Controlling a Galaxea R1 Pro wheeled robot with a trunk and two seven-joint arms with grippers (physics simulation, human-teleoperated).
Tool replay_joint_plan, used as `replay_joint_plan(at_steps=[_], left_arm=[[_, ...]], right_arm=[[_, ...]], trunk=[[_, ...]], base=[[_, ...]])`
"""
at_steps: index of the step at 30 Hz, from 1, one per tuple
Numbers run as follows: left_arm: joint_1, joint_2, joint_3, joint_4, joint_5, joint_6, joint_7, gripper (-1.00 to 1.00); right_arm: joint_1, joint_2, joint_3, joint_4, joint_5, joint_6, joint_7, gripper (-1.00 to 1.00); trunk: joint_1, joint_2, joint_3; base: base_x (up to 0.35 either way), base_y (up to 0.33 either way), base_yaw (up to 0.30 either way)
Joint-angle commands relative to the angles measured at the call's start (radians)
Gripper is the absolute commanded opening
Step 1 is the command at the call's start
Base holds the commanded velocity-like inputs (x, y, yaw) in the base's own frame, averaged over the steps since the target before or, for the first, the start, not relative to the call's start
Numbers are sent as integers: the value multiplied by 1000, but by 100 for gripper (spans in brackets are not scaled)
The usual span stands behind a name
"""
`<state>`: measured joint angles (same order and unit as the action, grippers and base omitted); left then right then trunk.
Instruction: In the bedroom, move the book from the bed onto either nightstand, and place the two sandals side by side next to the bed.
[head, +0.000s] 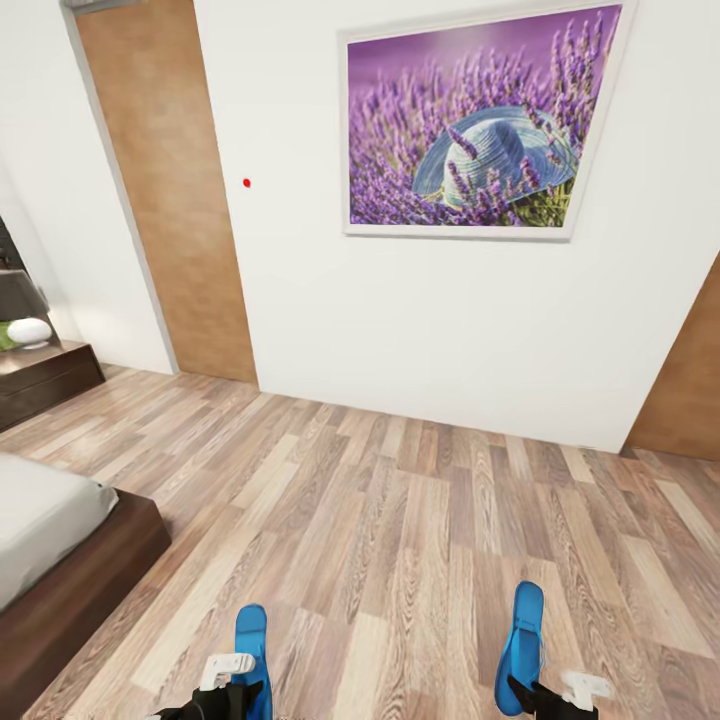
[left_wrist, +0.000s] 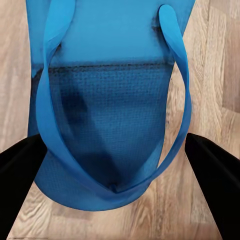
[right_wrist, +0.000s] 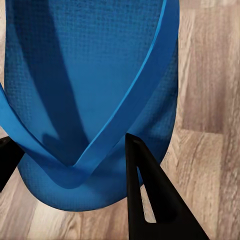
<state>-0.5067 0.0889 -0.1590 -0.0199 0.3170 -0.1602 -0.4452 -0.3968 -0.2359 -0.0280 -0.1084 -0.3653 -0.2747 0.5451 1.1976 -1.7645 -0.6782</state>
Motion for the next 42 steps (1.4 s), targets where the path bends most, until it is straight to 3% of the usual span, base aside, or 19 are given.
replay_joint_plan(at_steps=[1, 12, 36, 39, 42], left_arm=[[-1, 0, -8, 2, 8, -4, -3, -100], [-1, -2, -9, 2, 7, -4, -3, -100], [-1, -2, -9, 2, 8, -4, -3, -100], [-1, -3, -9, 1, 6, -3, -2, -100], [-1, -7, -9, 1, 4, -2, 1, -100]], right_arm=[[0, 0, -3, 1, -3, -1, 6, -100], [0, 0, -3, 1, -3, -1, 6, -100], [-1, 2, -3, 1, -3, -1, 6, -100], [-1, 9, -3, 1, -3, -1, 5, -100], [0, 40, -4, 32, -3, -2, 3, -100]], trunk=[[0, 0, -1], [0, 0, -4], [0, 0, -5], [0, 0, -5], [0, 0, -5]], base=[[5, -3, 260], [84, -33, 240], [299, -116, 4], [295, -150, 0], [282, -180, 0]])
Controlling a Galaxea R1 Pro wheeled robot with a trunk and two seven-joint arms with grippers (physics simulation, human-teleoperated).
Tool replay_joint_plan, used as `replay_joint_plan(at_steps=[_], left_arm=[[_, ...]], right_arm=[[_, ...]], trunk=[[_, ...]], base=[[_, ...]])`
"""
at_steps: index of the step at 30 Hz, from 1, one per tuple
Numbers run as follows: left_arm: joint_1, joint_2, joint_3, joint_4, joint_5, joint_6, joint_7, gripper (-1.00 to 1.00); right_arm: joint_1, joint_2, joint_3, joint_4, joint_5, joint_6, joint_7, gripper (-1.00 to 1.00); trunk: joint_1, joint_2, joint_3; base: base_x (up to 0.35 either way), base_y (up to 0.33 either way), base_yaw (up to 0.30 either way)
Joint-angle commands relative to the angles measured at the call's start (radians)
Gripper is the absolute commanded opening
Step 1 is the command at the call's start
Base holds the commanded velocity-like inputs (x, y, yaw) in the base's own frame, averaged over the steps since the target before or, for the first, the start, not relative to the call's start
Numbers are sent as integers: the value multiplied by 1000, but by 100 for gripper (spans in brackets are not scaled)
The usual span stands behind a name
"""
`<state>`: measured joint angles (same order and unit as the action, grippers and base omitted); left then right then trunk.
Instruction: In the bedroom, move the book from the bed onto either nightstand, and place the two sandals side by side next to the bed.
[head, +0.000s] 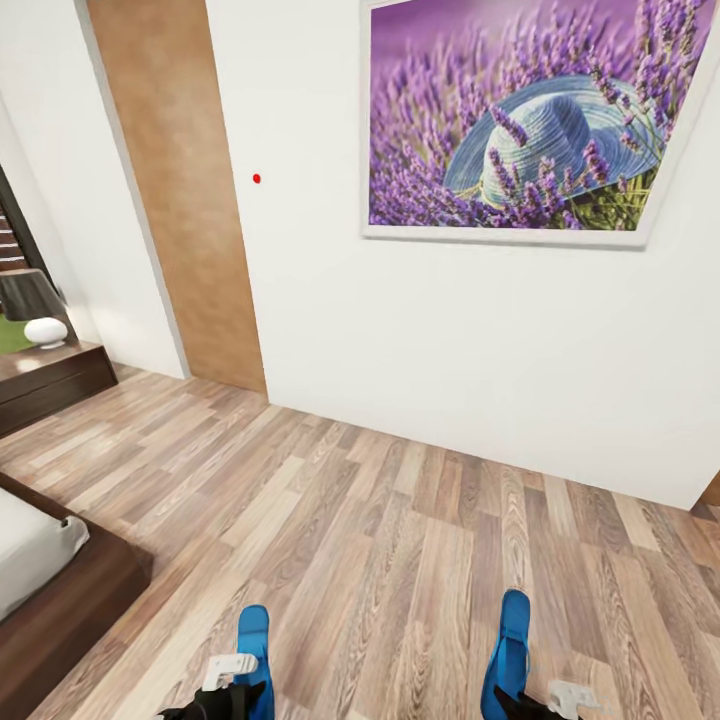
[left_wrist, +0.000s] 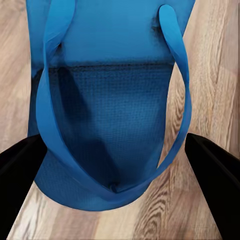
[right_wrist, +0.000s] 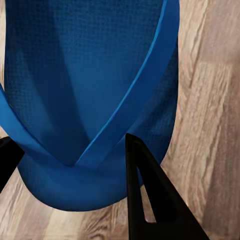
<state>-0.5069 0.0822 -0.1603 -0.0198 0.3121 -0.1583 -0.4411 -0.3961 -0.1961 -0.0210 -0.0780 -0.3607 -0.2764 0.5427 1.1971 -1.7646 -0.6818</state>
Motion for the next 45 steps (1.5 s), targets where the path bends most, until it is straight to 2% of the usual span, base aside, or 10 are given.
replay_joint_plan(at_steps=[1, 5, 8, 12, 41, 45], left_arm=[[1, 0, -7, 1, 9, -4, -2, -100], [60, 1, -7, 1, 8, -4, 1, -100], [116, 1, -8, 0, 0, -5, 2, -100], [148, 1, -7, 0, -9, -7, 2, -100], [154, 1, -7, 0, -8, -7, 1, -100], [154, 1, -7, 0, -8, -7, 1, -100]], right_arm=[[-1, 4, -11, 30, -7, -1, 5, -100], [-1, 9, -11, 133, -6, -1, 5, -100], [-1, 10, -11, 153, -5, -1, 5, -100], [-1, 10, -11, 157, -6, -1, 5, -100], [-1, 9, -11, 158, -6, -1, 8, -100], [-1, 9, -11, 158, -5, 0, 7, -100]], trunk=[[0, 0, -1], [0, 0, -1], [0, 0, -1], [0, 0, -1], [0, 0, -1], [0, 0, -1]], base=[[278, -186, 0], [277, -188, 0], [277, -188, 0], [236, -156, 0], [16, -11, 0], [0, 0, 165]])
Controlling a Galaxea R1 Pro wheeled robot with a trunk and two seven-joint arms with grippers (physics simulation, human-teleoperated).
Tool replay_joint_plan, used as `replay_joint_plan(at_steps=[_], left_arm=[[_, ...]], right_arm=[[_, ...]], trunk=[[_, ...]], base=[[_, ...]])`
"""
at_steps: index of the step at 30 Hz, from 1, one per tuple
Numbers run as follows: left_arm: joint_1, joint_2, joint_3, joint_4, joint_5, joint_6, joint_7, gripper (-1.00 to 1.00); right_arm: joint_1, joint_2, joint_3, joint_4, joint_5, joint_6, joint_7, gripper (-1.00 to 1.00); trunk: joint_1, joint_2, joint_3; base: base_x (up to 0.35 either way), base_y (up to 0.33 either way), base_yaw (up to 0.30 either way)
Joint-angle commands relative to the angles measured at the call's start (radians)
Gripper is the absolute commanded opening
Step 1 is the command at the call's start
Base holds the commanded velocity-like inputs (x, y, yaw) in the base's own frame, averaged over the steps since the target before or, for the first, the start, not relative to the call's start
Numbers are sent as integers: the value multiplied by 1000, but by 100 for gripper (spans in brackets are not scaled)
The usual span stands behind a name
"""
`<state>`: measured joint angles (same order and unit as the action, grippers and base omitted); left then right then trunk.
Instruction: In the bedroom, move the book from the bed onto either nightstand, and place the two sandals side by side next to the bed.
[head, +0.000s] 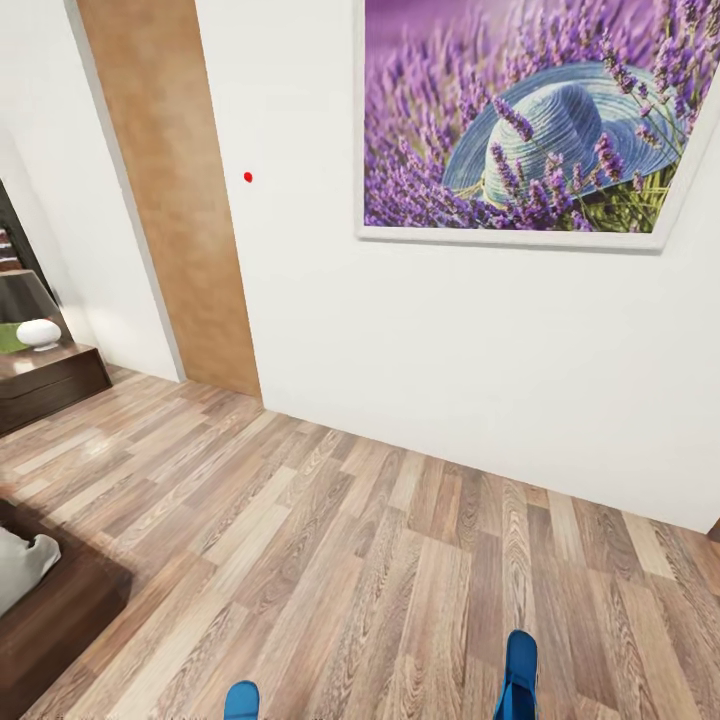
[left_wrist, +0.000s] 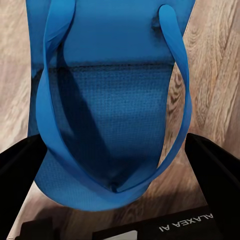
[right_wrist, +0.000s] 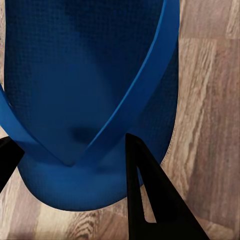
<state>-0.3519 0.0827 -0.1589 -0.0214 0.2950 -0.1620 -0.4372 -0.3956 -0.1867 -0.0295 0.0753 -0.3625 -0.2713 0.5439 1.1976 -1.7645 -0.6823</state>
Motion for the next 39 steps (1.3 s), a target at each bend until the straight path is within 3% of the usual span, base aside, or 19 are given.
replay_joint_plan(at_steps=[1, 14, 39], left_arm=[[-1, 0, -8, 1, 9, -4, -3, -100], [-1, 0, -8, 1, 9, -4, -2, -100], [-1, 0, -8, 1, 10, -4, -2, -100]], right_arm=[[-2, 0, -3, 4, -3, -5, 6, -100], [-1, 0, -3, 4, -3, -5, 7, -100], [-2, 0, -3, 4, -3, -6, 5, -100]], trunk=[[0, -1, -1], [0, -1, -1], [0, -1, -1]], base=[[0, 0, 255], [39, 0, 255], [310, -14, 7]])
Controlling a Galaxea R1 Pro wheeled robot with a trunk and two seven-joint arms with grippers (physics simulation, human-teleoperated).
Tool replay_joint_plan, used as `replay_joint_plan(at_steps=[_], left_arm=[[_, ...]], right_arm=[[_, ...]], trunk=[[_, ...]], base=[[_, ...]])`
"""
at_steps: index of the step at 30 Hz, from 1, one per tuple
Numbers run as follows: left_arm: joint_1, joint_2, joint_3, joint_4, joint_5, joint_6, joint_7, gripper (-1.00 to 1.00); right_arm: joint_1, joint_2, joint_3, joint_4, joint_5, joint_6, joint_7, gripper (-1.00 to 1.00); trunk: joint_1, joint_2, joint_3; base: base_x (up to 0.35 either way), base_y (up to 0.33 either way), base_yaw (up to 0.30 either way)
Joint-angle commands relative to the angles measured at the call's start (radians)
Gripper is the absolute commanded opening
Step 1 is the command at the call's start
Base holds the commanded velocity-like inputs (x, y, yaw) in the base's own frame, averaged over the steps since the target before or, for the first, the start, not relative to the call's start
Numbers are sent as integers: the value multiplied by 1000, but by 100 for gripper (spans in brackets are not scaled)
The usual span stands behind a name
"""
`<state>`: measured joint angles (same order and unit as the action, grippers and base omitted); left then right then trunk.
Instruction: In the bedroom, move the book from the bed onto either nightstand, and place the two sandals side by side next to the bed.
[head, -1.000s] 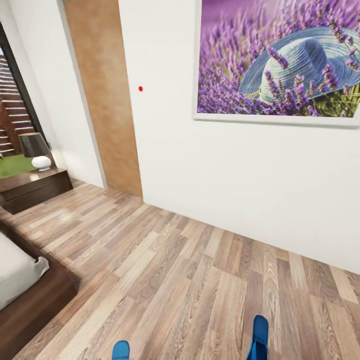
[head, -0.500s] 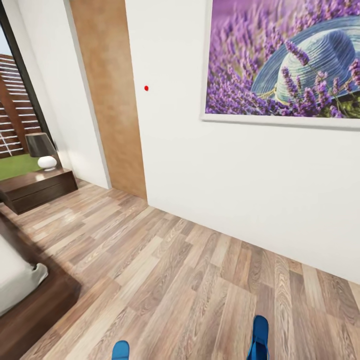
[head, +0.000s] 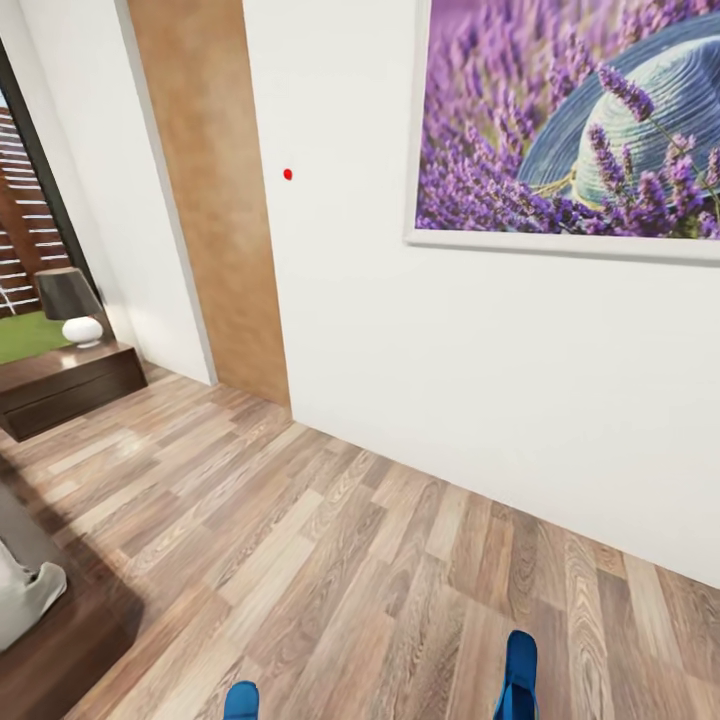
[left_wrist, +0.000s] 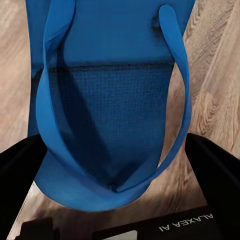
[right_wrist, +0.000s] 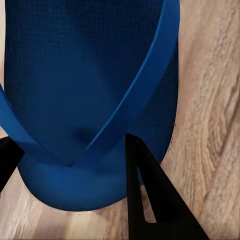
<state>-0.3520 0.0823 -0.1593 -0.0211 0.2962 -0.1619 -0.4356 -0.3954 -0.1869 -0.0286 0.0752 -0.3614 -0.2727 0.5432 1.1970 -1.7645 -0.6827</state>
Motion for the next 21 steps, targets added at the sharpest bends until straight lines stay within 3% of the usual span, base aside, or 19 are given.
replay_joint_plan(at_steps=[1, 21], left_arm=[[-1, 0, -8, 1, 9, -4, -3, -100], [-1, -1, -8, 1, 9, -4, -3, -100]], right_arm=[[-2, 0, -4, 5, -4, -5, 6, -100], [-2, 0, -4, 5, -4, -5, 6, -100]], trunk=[[0, 0, -1], [0, 0, -1]], base=[[318, 0, 0], [306, 0, 0]])
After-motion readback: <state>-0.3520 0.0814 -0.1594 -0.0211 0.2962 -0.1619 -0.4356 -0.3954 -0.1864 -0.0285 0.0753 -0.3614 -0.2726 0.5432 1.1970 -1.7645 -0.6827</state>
